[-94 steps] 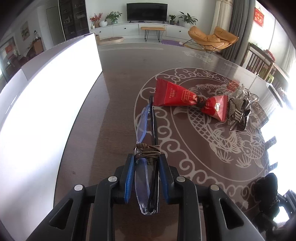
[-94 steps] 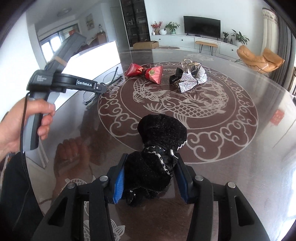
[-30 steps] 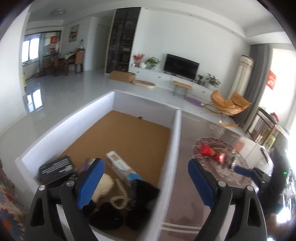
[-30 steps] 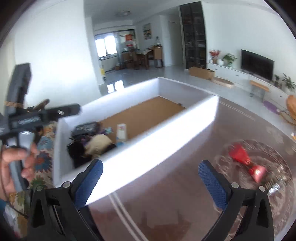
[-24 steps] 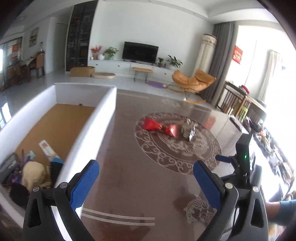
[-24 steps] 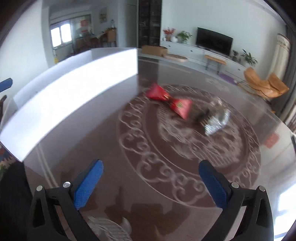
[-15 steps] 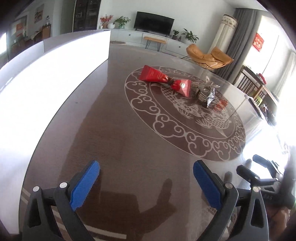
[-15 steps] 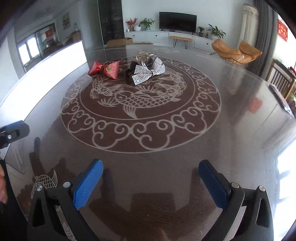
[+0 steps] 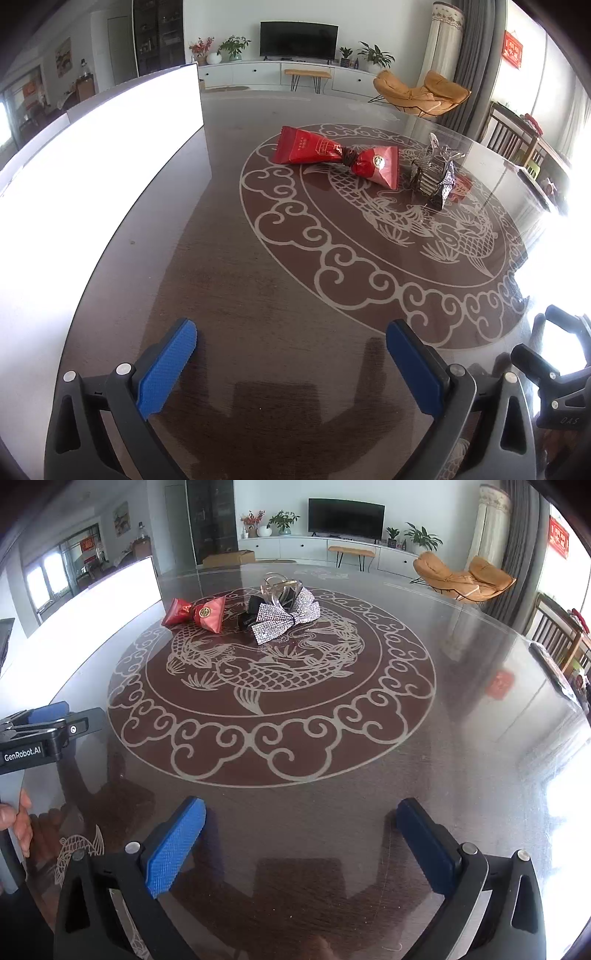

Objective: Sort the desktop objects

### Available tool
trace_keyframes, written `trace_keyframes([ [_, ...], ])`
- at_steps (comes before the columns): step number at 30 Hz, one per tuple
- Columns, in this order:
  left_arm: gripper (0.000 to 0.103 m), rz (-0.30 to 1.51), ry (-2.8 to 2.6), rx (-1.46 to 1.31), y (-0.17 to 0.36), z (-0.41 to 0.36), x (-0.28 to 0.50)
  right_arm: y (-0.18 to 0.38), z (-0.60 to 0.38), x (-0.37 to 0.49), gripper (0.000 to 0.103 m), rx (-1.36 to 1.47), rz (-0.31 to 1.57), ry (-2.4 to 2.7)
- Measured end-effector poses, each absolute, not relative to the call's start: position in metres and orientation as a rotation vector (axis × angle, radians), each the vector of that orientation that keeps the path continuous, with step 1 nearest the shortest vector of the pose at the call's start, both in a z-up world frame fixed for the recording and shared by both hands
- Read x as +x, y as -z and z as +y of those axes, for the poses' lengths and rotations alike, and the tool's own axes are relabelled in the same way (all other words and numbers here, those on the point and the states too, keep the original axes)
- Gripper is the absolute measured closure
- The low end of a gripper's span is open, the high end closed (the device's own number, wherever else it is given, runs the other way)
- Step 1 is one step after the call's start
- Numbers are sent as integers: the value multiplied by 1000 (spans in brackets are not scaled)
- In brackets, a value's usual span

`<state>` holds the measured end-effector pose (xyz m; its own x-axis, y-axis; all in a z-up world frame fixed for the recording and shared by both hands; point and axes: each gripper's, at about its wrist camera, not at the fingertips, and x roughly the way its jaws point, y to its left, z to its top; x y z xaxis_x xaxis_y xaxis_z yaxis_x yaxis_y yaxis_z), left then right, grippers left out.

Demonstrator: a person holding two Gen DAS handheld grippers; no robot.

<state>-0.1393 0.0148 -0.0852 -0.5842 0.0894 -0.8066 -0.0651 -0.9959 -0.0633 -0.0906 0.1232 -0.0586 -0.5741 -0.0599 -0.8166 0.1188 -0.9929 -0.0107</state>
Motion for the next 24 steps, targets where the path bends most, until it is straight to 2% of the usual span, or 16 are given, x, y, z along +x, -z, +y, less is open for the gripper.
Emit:
trace_keyframes([
  [7,0,-131,-2715,-1343,83,7,-139,59,123,-91,0,1395,98,2699],
  [24,0,-89,-2723,-1360,85,9,-143,59,123,-90,0,1393,100,2697],
])
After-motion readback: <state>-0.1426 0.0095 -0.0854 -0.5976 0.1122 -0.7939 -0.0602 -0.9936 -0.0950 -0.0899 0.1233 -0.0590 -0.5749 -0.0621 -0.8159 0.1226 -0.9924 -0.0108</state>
